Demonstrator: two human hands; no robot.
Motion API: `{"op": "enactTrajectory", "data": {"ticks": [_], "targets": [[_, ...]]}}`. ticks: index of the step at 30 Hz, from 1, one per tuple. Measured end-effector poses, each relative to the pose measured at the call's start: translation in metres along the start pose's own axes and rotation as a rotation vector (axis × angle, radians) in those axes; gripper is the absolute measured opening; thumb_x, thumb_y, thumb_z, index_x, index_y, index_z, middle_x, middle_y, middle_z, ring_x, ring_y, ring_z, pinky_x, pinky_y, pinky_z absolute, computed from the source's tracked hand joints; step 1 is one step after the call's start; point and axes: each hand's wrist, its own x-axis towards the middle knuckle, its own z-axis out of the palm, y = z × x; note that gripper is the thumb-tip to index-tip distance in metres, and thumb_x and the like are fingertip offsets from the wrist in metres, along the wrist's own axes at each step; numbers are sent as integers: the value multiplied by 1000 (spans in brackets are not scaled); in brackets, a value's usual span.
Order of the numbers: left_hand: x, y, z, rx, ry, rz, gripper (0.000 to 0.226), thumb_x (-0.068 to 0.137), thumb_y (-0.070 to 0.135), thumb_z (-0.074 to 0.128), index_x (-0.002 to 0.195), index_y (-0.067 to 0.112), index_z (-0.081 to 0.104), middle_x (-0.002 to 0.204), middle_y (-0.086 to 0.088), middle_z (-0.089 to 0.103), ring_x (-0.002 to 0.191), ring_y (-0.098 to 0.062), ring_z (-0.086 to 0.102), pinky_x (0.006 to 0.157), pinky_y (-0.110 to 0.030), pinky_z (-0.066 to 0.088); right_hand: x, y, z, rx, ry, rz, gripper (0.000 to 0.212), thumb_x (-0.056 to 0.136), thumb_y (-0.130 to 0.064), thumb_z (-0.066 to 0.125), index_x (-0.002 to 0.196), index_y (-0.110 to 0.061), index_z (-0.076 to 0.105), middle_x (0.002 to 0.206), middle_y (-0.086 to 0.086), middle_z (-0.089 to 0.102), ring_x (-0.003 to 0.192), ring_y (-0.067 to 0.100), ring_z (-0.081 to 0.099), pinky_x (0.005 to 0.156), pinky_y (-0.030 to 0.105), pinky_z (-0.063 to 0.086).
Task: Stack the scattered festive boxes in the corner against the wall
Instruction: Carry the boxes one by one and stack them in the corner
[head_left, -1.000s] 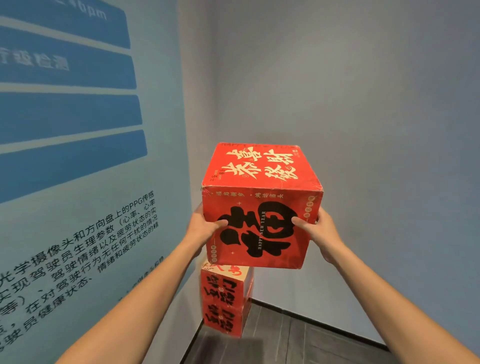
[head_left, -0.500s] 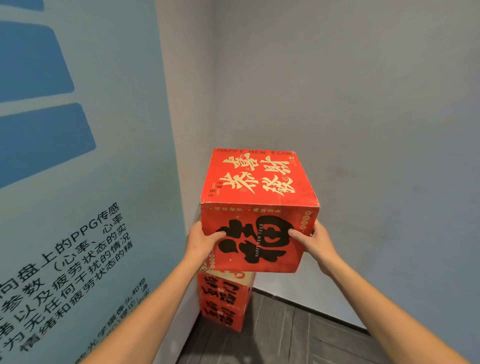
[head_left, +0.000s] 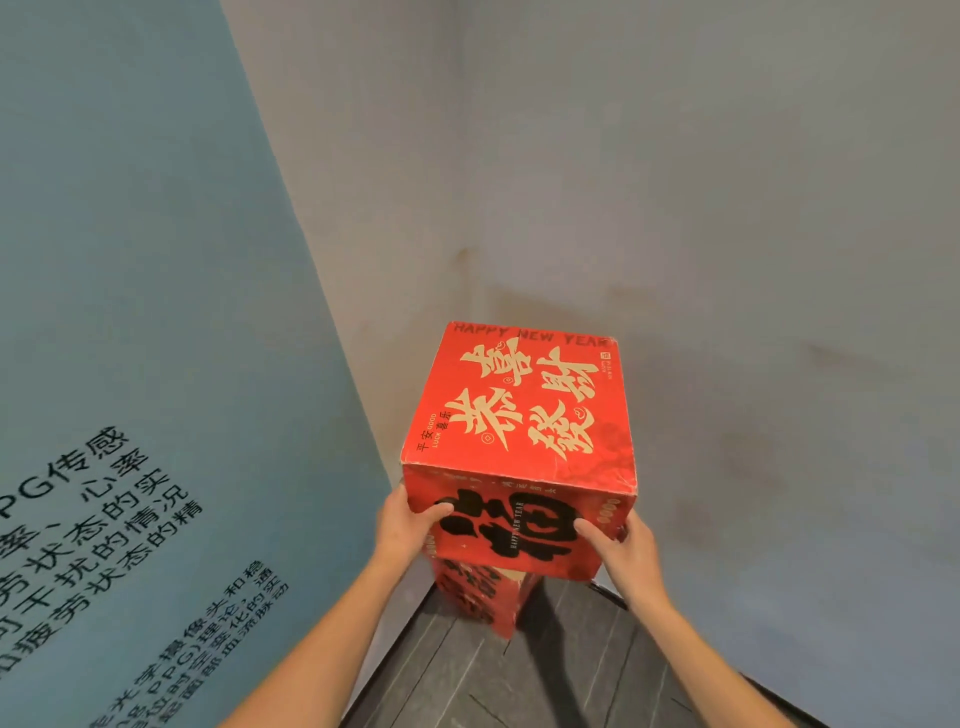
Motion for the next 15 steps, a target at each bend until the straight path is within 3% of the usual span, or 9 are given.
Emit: {"op": "enactTrajectory", "data": {"ticks": [2, 6, 9, 15], "targets": [[5, -6, 7, 47, 31, -23, 45, 76, 25, 85, 116, 17, 65, 106, 4, 71, 100, -18, 66, 94, -43, 54, 17, 16, 0, -31, -34, 33, 34, 86, -27, 74, 118, -18, 62, 108, -5, 69, 97, 6, 63, 89, 32, 53], [12, -15, 20, 44, 53, -71, 34, 77, 21, 84, 105, 23, 64, 99, 5, 68, 95, -17, 63, 93, -39, 53, 36, 39, 7, -46, -63, 94, 34, 88, -32, 71, 119, -22, 60, 108, -9, 67, 98, 7, 63, 81, 21, 49], [24, -30, 26, 32, 45, -108, 30, 77, 20, 84, 99, 26, 63, 95, 8, 68, 93, -15, 64, 92, -38, 54, 47, 52, 15, -70, -55, 126, 38, 88, -34, 71, 121, -23, 57, 110, -9, 64, 99, 8, 60, 87, 27, 48], [56, -60, 33, 28, 29, -88, 25, 80, 24, 82, 98, 23, 64, 87, 15, 68, 80, -6, 63, 72, -20, 49, 67, 71, 32, -161, 10, 171, 36, 82, -33, 78, 111, -28, 57, 101, -15, 63, 98, 11, 61, 87, 30, 50]]}}
